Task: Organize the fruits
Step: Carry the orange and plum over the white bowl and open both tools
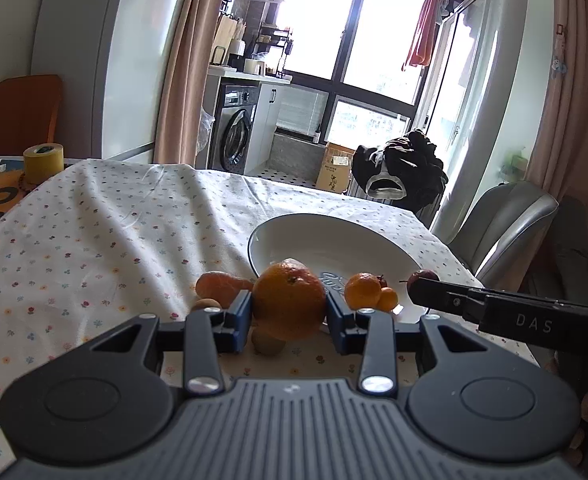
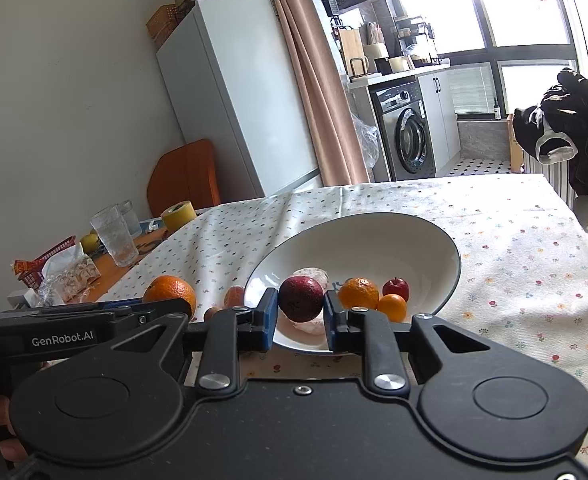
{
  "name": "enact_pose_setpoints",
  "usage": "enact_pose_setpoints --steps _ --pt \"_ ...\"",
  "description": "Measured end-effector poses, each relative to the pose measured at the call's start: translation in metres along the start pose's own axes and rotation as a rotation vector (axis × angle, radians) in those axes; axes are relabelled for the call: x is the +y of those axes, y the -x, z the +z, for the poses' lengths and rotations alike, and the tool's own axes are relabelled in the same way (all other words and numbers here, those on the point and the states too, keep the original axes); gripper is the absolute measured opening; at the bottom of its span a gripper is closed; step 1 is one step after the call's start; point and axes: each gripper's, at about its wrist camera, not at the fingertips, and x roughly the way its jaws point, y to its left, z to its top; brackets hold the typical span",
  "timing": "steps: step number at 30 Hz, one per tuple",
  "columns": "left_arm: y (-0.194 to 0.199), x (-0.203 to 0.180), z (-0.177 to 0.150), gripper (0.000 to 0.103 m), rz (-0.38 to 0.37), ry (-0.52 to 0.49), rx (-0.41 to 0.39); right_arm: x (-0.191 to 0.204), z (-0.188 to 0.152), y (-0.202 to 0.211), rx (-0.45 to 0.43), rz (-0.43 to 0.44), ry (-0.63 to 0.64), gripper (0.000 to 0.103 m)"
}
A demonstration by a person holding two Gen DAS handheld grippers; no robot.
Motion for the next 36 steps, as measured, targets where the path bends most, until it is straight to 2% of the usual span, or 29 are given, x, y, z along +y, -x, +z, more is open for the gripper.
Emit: enact_pose_setpoints --steps 12,26,36 --pt "-0.020 -0.022 0.005 0.038 -0.011 -0.046 0.025 -0.026 -0.006 -0.002 -0.013 -0.015 -0.048 0.023" --pt "-0.062 -0.048 0.011 0.038 -0.045 -0.071 0.074 -0.051 -0.006 -0.001 -0.021 -0.049 -0.096 0.023" --pt "-0.061 -0.048 0.013 0.046 0.003 -0.072 0.051 -0.046 -0.005 -0.010 -0.013 -0.029 -0.076 0.023"
